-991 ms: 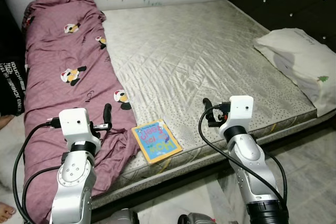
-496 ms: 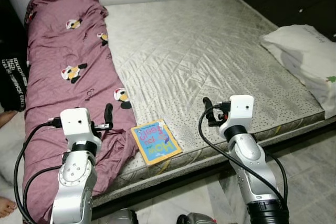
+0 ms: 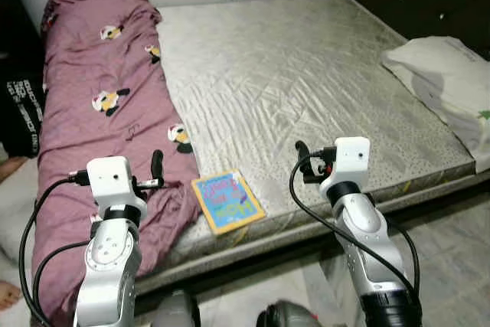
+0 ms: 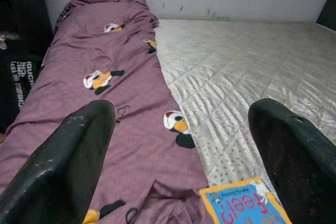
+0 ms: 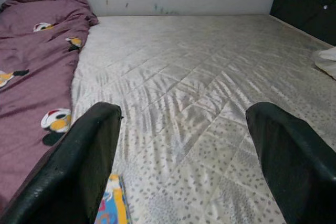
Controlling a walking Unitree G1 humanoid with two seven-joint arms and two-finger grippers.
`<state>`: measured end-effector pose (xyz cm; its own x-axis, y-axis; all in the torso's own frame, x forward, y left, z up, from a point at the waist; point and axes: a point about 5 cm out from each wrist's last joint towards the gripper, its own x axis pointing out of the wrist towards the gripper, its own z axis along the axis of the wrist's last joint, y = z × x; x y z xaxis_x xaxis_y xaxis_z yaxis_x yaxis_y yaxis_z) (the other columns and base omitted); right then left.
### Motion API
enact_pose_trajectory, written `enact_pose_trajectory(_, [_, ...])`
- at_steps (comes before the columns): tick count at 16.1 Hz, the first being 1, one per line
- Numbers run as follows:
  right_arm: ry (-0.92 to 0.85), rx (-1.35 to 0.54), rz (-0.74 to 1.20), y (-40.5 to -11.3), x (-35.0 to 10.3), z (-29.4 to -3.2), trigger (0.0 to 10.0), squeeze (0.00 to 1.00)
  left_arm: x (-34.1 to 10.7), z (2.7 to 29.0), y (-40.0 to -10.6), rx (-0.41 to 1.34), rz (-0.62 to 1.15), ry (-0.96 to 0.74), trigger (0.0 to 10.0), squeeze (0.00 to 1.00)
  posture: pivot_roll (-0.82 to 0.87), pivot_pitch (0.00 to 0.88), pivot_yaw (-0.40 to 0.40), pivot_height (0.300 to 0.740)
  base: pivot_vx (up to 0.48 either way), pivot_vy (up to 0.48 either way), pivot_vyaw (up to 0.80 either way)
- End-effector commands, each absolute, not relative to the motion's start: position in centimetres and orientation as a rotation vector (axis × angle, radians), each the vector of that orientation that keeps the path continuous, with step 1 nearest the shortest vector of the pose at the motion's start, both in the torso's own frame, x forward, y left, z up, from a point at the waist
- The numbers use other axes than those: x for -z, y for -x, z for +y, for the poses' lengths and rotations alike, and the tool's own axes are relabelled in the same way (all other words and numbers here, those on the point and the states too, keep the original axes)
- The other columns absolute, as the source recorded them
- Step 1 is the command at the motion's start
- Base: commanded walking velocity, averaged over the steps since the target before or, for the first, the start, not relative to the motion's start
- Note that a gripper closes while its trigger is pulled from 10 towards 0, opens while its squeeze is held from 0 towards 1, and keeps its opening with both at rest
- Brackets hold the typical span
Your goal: Clean up the room
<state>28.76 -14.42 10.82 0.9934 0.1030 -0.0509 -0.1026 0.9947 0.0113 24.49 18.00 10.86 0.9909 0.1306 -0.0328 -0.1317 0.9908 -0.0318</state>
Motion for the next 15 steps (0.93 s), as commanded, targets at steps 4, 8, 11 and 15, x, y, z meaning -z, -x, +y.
enact_pose_trajectory(4, [-0.007, -0.100, 0.050, -28.82, -10.96, -14.59, 10.0, 0.00, -11.19, 17.98, -24.63, -0.141, 0.019, 0.027, 10.0, 0.00, 0.02, 0.077, -0.050, 0.640, 0.000, 0.000, 0.00])
enact_pose_trajectory(8, [-0.006, -0.106, 0.058, -28.85, -10.89, -14.60, 10.0, 0.00, -11.21, 17.92, -24.67, -0.143, 0.019, 0.027, 10.0, 0.00, 0.02, 0.080, -0.053, 0.640, 0.000, 0.000, 0.00])
enact_pose_trajectory(11, [-0.007, -0.115, 0.066, -28.85, -10.80, -14.53, 10.0, 0.00, -11.16, 17.93, -24.67, -0.148, 0.024, 0.025, 10.0, 0.00, 0.02, 0.084, -0.054, 0.640, 0.000, 0.000, 0.00])
enact_pose_trajectory(15, [-0.010, -0.118, 0.070, -28.81, -10.81, -14.48, 10.0, 0.00, -11.20, 18.13, -24.60, -0.149, 0.022, 0.048, 10.0, 0.00, 0.02, 0.096, -0.053, 0.640, 0.000, 0.000, 0.00])
